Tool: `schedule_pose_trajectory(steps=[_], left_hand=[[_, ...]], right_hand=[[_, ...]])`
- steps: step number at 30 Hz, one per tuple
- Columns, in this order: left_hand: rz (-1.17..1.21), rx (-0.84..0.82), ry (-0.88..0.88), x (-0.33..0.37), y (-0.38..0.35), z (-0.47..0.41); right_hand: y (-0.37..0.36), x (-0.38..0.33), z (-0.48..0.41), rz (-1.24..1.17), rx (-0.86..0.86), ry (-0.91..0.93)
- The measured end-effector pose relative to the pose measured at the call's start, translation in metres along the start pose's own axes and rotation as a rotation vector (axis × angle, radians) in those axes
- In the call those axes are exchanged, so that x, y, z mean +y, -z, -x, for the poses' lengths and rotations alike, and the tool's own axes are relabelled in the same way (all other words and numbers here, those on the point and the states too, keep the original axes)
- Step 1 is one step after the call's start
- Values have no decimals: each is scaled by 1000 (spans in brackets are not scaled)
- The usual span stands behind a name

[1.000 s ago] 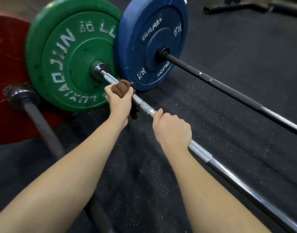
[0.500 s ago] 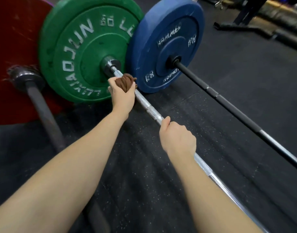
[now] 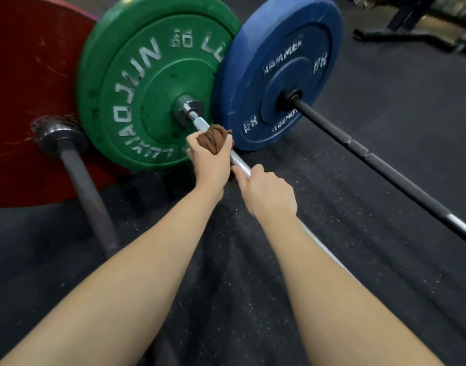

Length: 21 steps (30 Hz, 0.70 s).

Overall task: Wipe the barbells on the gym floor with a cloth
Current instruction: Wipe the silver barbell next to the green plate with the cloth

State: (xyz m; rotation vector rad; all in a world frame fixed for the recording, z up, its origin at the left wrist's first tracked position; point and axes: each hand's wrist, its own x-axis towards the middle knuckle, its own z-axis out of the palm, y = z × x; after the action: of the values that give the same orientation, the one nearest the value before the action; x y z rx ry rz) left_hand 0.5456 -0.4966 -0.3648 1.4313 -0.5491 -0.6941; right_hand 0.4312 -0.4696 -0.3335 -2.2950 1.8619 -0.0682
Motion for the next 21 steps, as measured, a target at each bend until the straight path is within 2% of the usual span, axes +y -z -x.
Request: schedule_pose_trajectory(steps=[7, 11, 17, 21], left_hand=[[29, -10, 5, -2, -1, -3], [41, -46, 22, -1, 1, -5], [-191, 52, -56, 4, -5, -26], [-277, 66, 26, 35, 0, -71]], right_hand=[[-1, 3, 4, 1, 65, 13], [-1, 4, 2, 1, 37, -1], [-2, 3, 3, -6, 39, 2], [-1, 3, 2, -2, 31, -13]])
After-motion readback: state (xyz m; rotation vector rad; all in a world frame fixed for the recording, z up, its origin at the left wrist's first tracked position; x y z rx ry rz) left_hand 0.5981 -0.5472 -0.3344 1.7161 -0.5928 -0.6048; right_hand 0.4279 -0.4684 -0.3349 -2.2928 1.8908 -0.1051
